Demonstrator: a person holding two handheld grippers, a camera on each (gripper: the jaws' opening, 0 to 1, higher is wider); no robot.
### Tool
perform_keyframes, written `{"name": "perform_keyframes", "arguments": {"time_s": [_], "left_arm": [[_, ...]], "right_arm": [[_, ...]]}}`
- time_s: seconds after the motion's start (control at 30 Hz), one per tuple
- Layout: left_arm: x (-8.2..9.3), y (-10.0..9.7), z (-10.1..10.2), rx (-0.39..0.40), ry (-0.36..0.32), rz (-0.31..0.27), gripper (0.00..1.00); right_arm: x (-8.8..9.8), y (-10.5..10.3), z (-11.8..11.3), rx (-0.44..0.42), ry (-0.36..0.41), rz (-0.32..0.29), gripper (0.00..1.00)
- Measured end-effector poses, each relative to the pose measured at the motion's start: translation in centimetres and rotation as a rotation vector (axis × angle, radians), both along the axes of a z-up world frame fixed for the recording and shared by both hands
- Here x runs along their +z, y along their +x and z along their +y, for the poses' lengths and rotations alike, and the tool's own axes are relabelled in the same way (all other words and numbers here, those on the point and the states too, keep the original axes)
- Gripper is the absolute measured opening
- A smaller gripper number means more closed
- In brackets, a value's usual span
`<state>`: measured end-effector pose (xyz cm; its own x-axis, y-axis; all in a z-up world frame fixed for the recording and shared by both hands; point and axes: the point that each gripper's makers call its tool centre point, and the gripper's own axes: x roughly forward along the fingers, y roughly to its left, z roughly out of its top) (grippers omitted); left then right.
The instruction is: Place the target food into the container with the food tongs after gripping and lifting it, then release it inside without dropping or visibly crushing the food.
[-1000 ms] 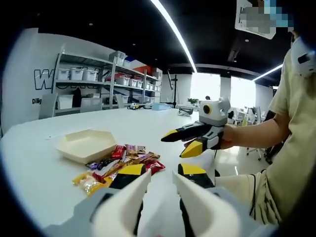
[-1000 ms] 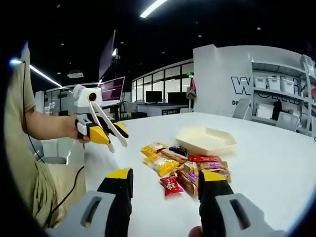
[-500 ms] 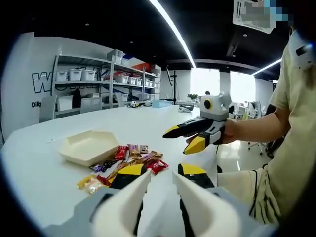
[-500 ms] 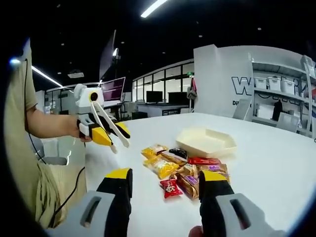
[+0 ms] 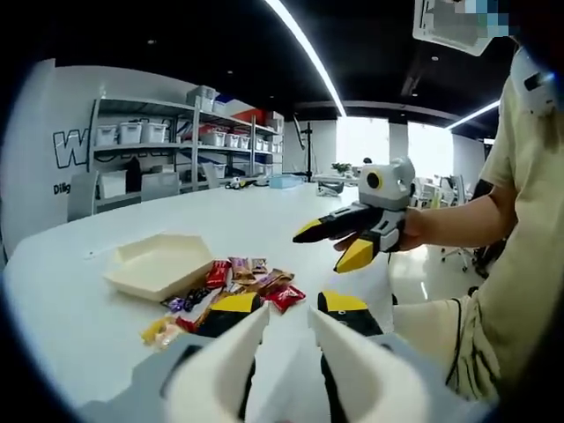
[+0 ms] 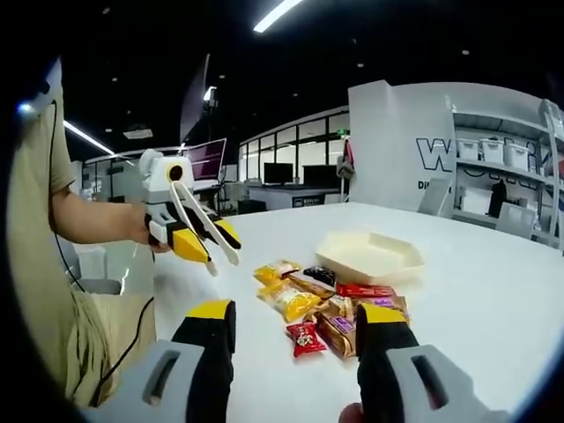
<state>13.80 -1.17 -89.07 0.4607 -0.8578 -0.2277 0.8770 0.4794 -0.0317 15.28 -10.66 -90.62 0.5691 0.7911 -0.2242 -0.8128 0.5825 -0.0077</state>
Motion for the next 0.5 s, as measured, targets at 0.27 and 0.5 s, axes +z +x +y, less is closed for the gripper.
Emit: {"name": "perform_keyframes", "arguments": {"time_s": [0.27, 0.5], "left_arm": [[-0.07, 0.54, -0.08, -0.009, 0.005, -0.001, 0.25], [-0.20, 0.88, -0.37, -0.017, 0.003, 0.003, 0.25]], "right_arm": [[0.25, 0.26, -0.08, -0.003, 0.000, -0.001, 0.53], [0.26, 0.33, 0.05, 0.003, -0.001, -0.003, 0.53]]}}
